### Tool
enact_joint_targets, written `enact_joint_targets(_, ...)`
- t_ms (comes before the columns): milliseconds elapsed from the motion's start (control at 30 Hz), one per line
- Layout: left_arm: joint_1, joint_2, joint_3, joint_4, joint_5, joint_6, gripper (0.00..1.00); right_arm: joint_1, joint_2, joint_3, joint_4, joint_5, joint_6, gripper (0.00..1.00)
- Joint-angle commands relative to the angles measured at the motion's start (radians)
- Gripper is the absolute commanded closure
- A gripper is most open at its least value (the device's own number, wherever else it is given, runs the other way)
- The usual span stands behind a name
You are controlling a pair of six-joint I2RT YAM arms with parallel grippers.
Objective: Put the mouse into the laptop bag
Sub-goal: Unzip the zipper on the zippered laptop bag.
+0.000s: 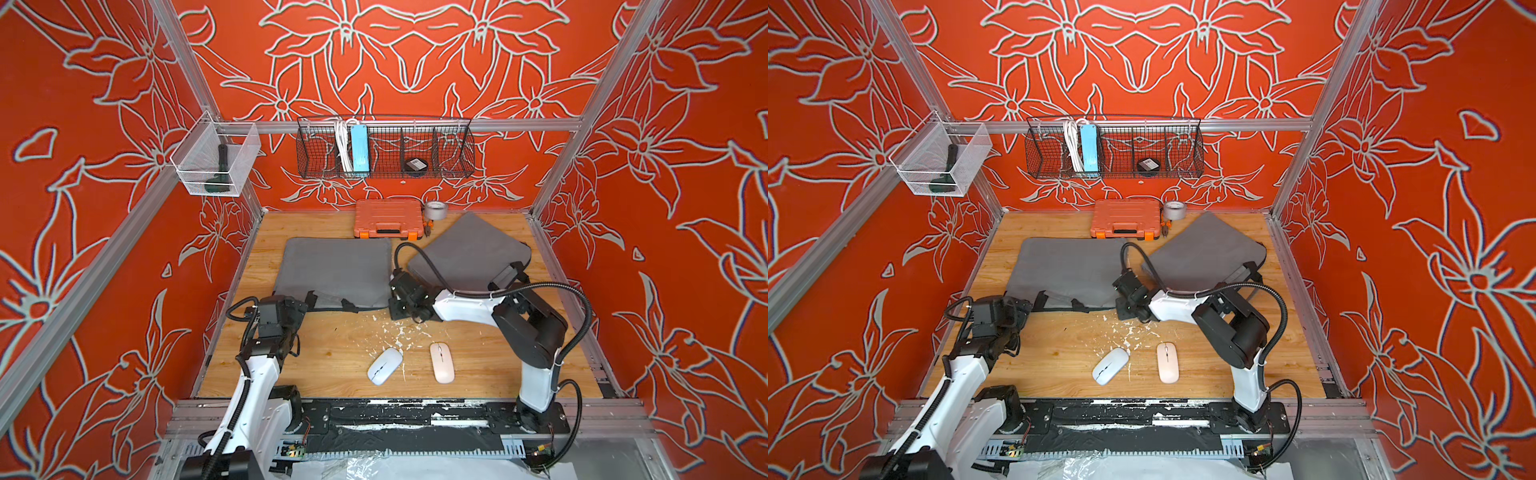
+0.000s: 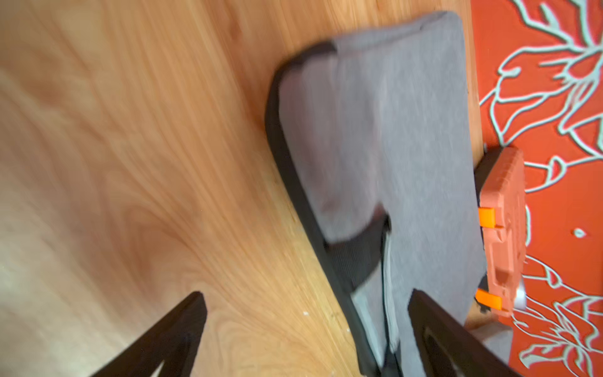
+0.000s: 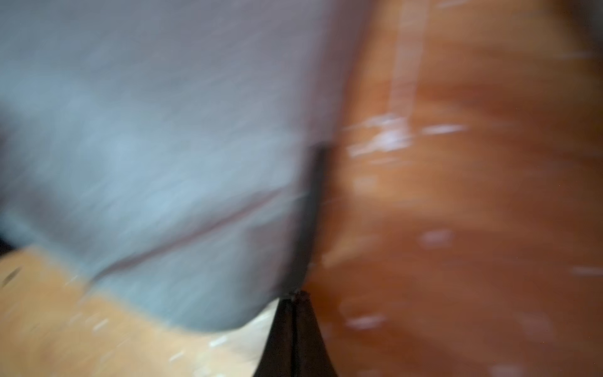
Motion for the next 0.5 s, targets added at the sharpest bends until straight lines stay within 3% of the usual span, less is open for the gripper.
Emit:
enact_joint_targets(0,0.097,0.035,-0.002,0.034,0.101,0.164,0.02,-0.05,0.0,0.076,-0.135,0.095,0.026,1.0)
enact_joint_targets(100,0.158,0.118,-0.008,0.135,0.233,0.255,0.02,-0.089,0.059,0.178,-0.216,0.107,0.017,1.0)
enact_joint_targets(400,0.17,0.34,-0.039,0.368,0.367,0.312,0.02,-0.133,0.193,0.369,-0.317,0.075,-0.019,1.0)
enact_joint_targets(467,0.17,0.37,-0.044,0.395,0.389,0.312,0.09,-0.134,0.205,0.39,-0.32,0.029,-0.031,1.0)
